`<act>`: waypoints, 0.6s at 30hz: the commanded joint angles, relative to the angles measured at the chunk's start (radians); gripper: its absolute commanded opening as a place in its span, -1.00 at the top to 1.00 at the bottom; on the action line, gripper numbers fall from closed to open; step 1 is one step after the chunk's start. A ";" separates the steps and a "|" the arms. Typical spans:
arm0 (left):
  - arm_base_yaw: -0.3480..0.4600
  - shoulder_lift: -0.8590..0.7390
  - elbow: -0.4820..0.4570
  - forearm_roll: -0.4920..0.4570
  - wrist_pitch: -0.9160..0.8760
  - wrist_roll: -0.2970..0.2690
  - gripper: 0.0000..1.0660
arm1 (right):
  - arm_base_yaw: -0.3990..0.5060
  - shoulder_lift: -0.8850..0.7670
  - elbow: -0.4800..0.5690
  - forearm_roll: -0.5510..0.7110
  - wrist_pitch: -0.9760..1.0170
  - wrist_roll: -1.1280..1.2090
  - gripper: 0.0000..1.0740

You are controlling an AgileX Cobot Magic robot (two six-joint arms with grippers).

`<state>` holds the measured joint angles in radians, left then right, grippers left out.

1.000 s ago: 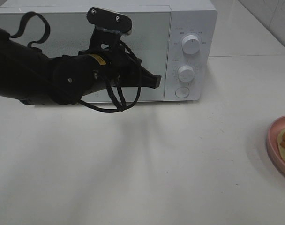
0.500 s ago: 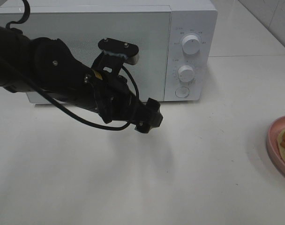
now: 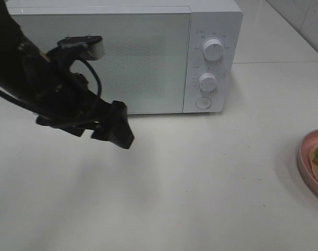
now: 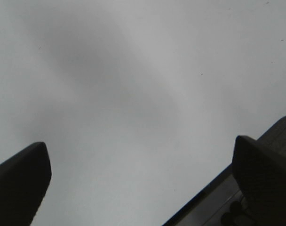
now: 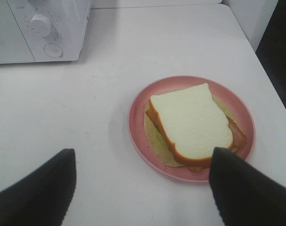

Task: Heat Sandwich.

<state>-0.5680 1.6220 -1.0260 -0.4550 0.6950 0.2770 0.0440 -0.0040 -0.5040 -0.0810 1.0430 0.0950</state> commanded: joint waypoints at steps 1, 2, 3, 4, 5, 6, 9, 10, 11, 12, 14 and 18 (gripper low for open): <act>0.108 -0.071 -0.003 0.008 0.160 -0.029 -0.83 | -0.008 -0.026 0.001 -0.003 -0.003 -0.011 -0.41; 0.108 -0.071 -0.003 0.008 0.160 -0.029 -0.83 | -0.008 -0.026 0.001 -0.003 -0.003 -0.011 -0.41; 0.135 -0.088 -0.003 0.013 0.186 -0.033 -0.83 | -0.008 -0.026 0.001 -0.003 -0.003 -0.011 -0.41; 0.162 -0.106 -0.001 0.022 0.208 -0.041 -0.83 | -0.008 -0.026 0.001 -0.003 -0.003 -0.011 -0.41; 0.182 -0.125 -0.002 0.037 0.222 -0.049 -0.83 | -0.008 -0.026 0.001 -0.003 -0.003 -0.011 -0.41; 0.232 -0.161 -0.002 0.080 0.256 -0.081 -0.83 | -0.008 -0.026 0.001 -0.003 -0.003 -0.011 -0.41; 0.277 -0.203 -0.001 0.137 0.289 -0.118 -0.83 | -0.008 -0.026 0.001 -0.003 -0.003 -0.011 -0.41; 0.293 -0.220 -0.001 0.161 0.305 -0.132 -0.83 | -0.008 -0.026 0.001 -0.003 -0.003 -0.011 -0.41; 0.330 -0.262 -0.001 0.209 0.328 -0.161 -0.83 | -0.008 -0.026 0.001 -0.003 -0.003 -0.011 -0.41; 0.330 -0.262 -0.001 0.209 0.328 -0.161 -0.83 | -0.008 -0.026 0.001 -0.003 -0.003 -0.011 -0.41; 0.370 -0.304 0.001 0.250 0.340 -0.178 -0.83 | -0.008 -0.026 0.001 -0.003 -0.003 -0.011 -0.41; 0.447 -0.374 0.012 0.296 0.373 -0.198 -0.83 | -0.008 -0.026 0.001 -0.003 -0.003 -0.011 -0.41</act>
<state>-0.1290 1.2600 -1.0180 -0.1660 1.0520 0.0910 0.0440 -0.0040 -0.5040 -0.0810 1.0430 0.0950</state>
